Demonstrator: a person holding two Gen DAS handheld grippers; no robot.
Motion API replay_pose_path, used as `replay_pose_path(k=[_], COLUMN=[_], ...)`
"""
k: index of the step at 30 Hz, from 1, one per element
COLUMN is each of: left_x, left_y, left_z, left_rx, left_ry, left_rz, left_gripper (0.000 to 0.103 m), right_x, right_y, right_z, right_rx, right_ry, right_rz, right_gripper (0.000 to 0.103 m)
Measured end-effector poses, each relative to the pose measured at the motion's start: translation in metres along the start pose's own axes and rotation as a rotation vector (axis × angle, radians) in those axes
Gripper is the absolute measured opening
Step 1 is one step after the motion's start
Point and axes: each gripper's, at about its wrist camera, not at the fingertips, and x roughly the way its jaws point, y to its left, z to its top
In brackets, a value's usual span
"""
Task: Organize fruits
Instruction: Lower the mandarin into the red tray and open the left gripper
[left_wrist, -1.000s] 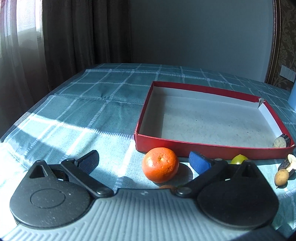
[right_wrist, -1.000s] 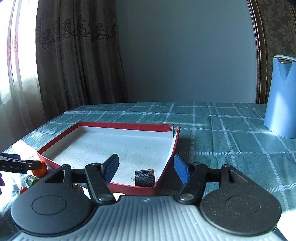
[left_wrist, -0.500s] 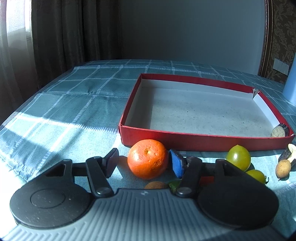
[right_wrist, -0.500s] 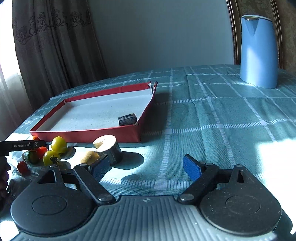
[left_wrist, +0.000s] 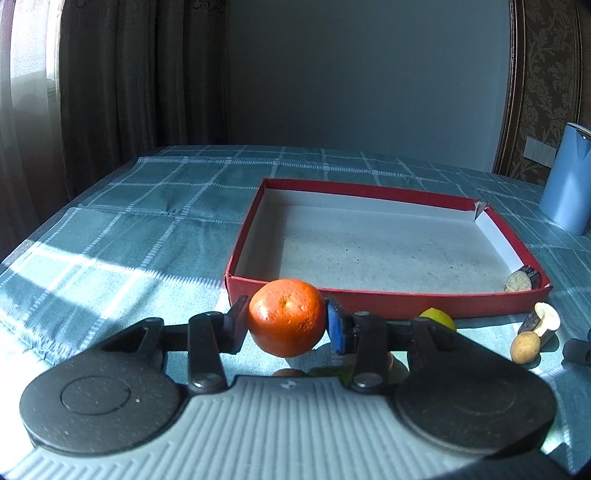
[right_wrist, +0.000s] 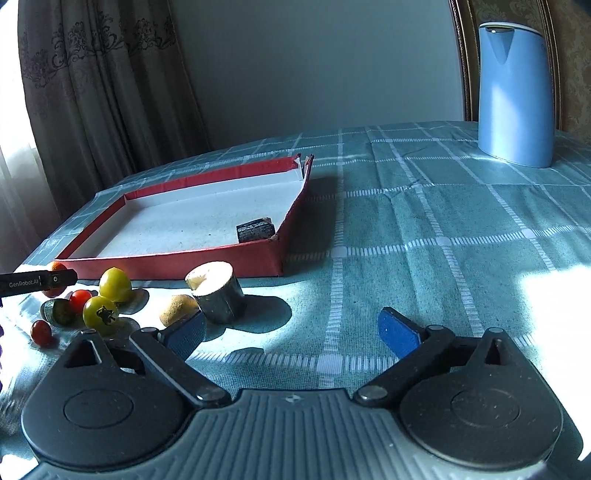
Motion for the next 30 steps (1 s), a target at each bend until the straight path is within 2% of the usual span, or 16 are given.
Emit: replay_pose_path(k=[5, 9, 15, 20, 22, 23, 24, 25, 27, 28, 30], left_x=[-0.004, 0.036, 0.081, 0.095, 0.091, 0.086, 0.078, 0.07, 0.051, 0.038, 0.014], left_y=[-0.01, -0.011, -0.009, -0.006, -0.008, -0.009, -0.009, -0.009, -0.011, -0.012, -0.011], left_z=[0.03, 0.05, 0.051, 0.042, 0.041, 0.041, 0.041, 0.042, 0.042, 0.041, 0.034], left_rx=[0.024, 0.01, 0.006, 0.013, 0.03, 0.031, 0.034, 0.035, 0.05, 0.06, 0.053], left_ry=[-0.049, 0.021, 0.09, 0.126, 0.117, 0.103, 0.078, 0.053, 0.002, -0.03, -0.073], left_rz=[0.005, 0.014, 0.07, 0.083, 0.087, 0.081, 0.078, 0.065, 0.08, 0.089, 0.065], left_gripper=[0.039, 0.039, 0.039, 0.042, 0.043, 0.049, 0.061, 0.063, 0.073, 0.074, 0.08], right_x=[0.0, 0.0, 0.0, 0.001, 0.001, 0.001, 0.001, 0.001, 0.001, 0.001, 0.001], right_y=[0.0, 0.001, -0.002, -0.003, -0.004, -0.004, -0.004, -0.004, -0.004, -0.004, -0.004], right_z=[0.0, -0.001, -0.001, -0.001, -0.001, -0.001, -0.001, -0.001, -0.001, -0.001, -0.001], right_rx=[-0.002, -0.003, 0.009, 0.016, 0.017, 0.019, 0.019, 0.019, 0.019, 0.018, 0.018], right_ry=[0.0, 0.001, -0.001, -0.003, -0.004, -0.005, -0.006, -0.006, -0.006, -0.006, -0.006], right_rz=[-0.001, -0.002, 0.009, 0.015, 0.016, 0.017, 0.018, 0.018, 0.017, 0.017, 0.02], right_gripper=[0.1, 0.1, 0.101, 0.101, 0.101, 0.101, 0.101, 0.101, 0.101, 0.101, 0.101])
